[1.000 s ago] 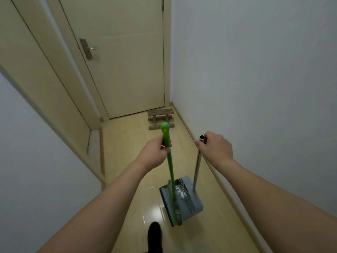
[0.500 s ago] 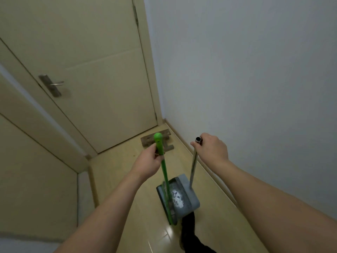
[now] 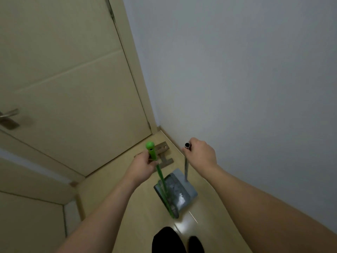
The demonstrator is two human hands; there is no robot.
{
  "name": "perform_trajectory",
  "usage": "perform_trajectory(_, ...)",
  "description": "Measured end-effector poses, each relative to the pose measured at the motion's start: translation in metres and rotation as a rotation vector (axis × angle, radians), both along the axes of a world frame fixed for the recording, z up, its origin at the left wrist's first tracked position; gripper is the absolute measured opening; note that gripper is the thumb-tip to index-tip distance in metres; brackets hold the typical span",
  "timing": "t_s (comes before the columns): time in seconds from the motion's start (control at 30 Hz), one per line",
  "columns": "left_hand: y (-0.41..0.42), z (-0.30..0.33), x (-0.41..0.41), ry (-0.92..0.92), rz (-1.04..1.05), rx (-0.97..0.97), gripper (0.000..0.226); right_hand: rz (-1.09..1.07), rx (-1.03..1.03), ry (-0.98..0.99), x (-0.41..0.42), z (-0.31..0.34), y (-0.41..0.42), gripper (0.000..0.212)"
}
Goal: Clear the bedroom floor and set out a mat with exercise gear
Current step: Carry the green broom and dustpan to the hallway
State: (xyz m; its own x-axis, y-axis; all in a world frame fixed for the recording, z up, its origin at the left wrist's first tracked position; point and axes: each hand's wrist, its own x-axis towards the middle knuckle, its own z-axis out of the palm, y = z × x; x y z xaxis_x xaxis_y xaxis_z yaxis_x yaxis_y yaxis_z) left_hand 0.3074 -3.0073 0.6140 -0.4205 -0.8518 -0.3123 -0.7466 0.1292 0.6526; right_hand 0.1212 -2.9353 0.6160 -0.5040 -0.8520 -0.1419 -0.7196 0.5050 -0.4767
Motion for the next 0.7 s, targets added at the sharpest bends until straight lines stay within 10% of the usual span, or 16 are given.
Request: perform_trajectory(0.7, -0.268, -0.241, -0.11, -0.166, -0.325, 0.225, 0.016, -0.111, 0.349, -0.065, -0.082, -0.205, -0.245, 0.027)
